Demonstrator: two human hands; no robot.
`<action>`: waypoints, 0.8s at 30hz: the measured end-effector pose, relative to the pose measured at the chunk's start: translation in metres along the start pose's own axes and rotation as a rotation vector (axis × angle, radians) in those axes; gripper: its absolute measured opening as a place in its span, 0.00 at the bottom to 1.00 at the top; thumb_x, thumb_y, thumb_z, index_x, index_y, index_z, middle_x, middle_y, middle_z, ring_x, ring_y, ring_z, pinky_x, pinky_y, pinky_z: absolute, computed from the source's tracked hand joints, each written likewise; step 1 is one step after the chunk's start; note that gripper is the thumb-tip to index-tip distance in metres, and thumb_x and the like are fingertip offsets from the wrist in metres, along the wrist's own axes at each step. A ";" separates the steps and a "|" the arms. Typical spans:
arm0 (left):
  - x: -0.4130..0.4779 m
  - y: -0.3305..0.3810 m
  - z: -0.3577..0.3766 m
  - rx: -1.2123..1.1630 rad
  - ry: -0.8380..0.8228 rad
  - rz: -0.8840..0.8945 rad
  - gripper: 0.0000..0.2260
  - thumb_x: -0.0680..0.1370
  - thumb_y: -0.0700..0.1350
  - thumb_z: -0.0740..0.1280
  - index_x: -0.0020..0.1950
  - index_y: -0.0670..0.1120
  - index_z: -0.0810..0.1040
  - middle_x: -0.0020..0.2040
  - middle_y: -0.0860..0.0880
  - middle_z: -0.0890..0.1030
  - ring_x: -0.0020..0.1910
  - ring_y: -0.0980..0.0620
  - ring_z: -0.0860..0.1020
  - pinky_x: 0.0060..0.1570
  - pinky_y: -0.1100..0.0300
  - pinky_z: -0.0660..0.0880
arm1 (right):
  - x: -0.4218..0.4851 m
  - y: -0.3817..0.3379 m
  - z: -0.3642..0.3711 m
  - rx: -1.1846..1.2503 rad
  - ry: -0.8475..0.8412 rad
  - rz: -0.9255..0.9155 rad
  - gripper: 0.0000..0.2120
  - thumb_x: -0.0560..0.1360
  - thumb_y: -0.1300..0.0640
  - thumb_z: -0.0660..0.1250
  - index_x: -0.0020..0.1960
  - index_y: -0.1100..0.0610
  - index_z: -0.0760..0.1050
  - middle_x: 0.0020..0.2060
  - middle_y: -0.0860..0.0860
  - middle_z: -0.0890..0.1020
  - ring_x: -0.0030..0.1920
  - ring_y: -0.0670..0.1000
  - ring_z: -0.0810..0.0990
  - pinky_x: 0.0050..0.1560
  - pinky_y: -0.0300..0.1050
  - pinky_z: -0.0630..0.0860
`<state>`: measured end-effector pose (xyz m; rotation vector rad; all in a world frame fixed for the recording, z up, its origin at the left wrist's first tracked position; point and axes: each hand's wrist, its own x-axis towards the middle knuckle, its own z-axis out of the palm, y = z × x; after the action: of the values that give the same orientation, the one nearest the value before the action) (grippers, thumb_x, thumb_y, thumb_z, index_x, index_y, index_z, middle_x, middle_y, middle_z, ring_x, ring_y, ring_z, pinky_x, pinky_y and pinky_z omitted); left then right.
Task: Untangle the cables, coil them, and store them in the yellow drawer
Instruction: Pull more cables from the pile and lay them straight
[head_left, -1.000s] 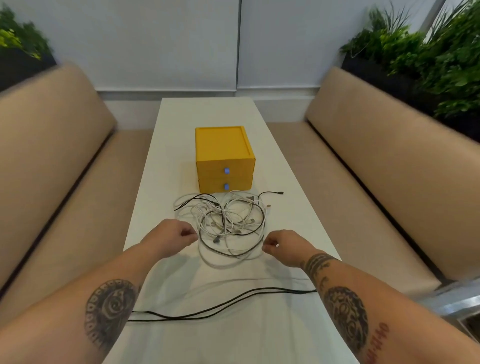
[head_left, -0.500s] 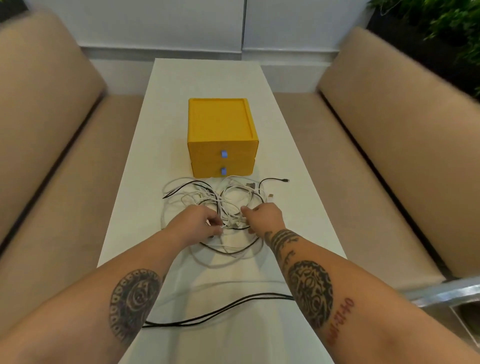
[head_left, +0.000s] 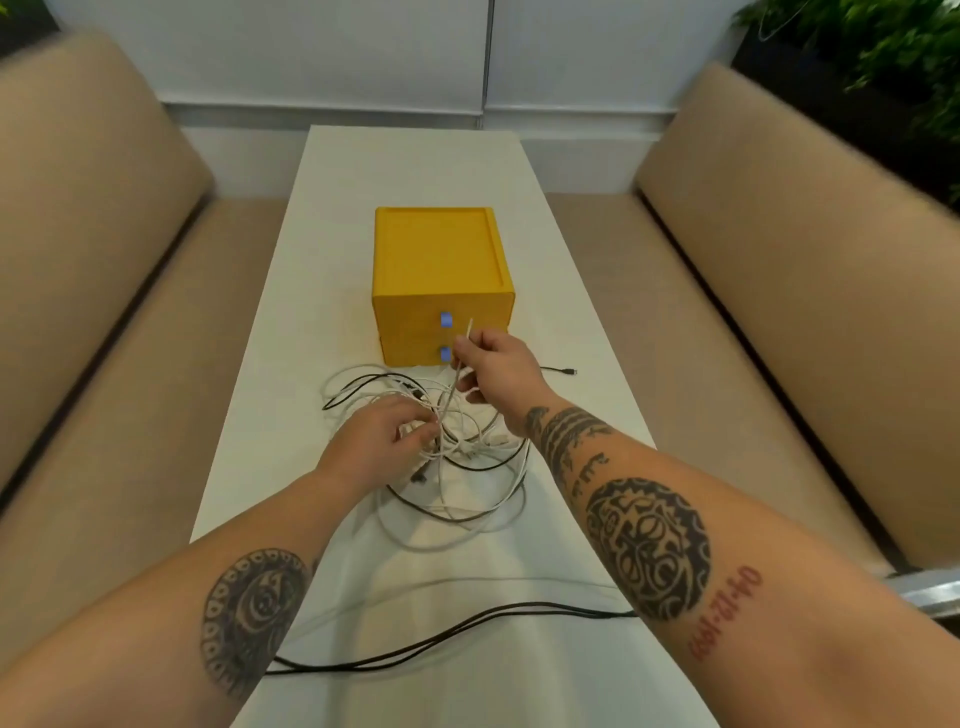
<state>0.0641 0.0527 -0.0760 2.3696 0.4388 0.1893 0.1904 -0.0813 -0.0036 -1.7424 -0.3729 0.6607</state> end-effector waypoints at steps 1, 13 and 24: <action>0.001 0.002 -0.005 -0.014 0.028 0.012 0.09 0.79 0.55 0.69 0.54 0.54 0.84 0.52 0.60 0.81 0.44 0.62 0.76 0.45 0.66 0.70 | 0.000 -0.015 0.000 0.056 -0.013 -0.032 0.11 0.82 0.52 0.64 0.44 0.58 0.73 0.40 0.53 0.80 0.33 0.51 0.76 0.34 0.46 0.74; 0.011 0.057 -0.076 -0.329 0.226 0.009 0.06 0.79 0.49 0.70 0.55 0.54 0.84 0.42 0.53 0.84 0.34 0.60 0.76 0.39 0.63 0.72 | -0.026 -0.171 -0.001 0.340 -0.029 -0.328 0.08 0.82 0.54 0.64 0.48 0.59 0.72 0.40 0.54 0.80 0.31 0.50 0.76 0.33 0.43 0.78; 0.017 0.109 -0.112 -0.442 0.243 -0.010 0.06 0.82 0.48 0.64 0.49 0.51 0.80 0.45 0.55 0.85 0.41 0.54 0.83 0.41 0.57 0.78 | -0.079 -0.258 -0.007 0.620 -0.149 -0.481 0.07 0.83 0.55 0.61 0.50 0.58 0.71 0.38 0.53 0.78 0.32 0.50 0.76 0.34 0.42 0.77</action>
<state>0.0794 0.0534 0.0799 1.9161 0.4679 0.5186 0.1557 -0.0616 0.2634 -0.9680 -0.5942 0.4840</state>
